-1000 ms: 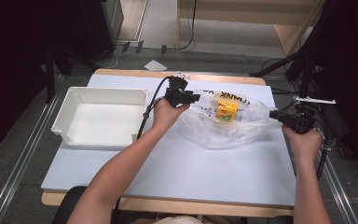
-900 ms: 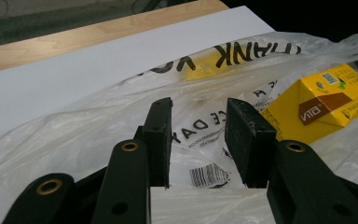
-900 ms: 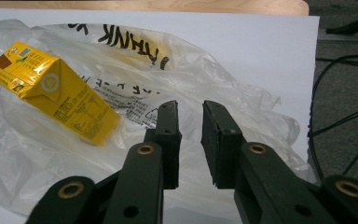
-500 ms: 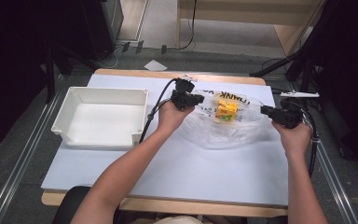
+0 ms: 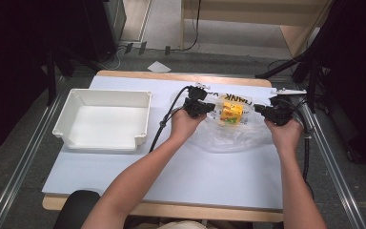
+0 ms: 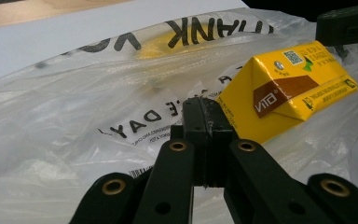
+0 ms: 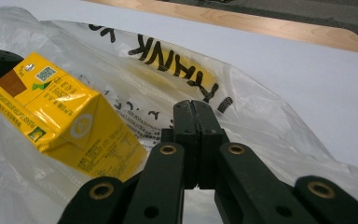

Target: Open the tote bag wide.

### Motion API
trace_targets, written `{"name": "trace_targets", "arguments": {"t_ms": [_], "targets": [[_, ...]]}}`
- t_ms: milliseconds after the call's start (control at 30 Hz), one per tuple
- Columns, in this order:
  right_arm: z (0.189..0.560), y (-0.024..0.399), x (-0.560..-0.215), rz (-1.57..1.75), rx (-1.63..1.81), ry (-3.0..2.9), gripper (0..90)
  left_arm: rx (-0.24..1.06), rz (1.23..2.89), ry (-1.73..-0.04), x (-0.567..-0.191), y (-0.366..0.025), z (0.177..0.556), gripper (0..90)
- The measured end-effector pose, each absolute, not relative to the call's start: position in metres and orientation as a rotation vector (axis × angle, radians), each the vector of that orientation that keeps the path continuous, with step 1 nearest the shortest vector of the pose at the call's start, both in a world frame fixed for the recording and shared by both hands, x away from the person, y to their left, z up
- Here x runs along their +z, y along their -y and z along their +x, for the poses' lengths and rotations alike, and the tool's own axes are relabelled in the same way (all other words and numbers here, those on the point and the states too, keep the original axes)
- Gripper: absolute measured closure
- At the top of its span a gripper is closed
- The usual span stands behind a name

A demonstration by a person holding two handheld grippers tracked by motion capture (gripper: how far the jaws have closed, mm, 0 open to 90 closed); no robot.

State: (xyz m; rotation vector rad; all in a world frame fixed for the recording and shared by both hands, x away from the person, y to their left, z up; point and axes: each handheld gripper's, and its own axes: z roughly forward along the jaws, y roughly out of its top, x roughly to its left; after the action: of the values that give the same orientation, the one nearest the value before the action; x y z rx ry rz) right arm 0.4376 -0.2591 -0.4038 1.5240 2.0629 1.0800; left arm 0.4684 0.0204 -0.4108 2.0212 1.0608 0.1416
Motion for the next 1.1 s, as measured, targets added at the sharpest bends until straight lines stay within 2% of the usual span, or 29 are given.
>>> {"name": "trace_targets", "arguments": {"t_ms": [500,1100], "targets": [[0.459,0.238,-0.428,1.46,1.033,-2.095,90.0,0.159,2.019,-1.12,-0.432,-0.012,0.471,90.0],[0.484,0.22,-0.452,1.457,0.972,-2.154,90.0,0.09,2.046,-1.146,-0.463,-0.008,0.468,90.0]]}}
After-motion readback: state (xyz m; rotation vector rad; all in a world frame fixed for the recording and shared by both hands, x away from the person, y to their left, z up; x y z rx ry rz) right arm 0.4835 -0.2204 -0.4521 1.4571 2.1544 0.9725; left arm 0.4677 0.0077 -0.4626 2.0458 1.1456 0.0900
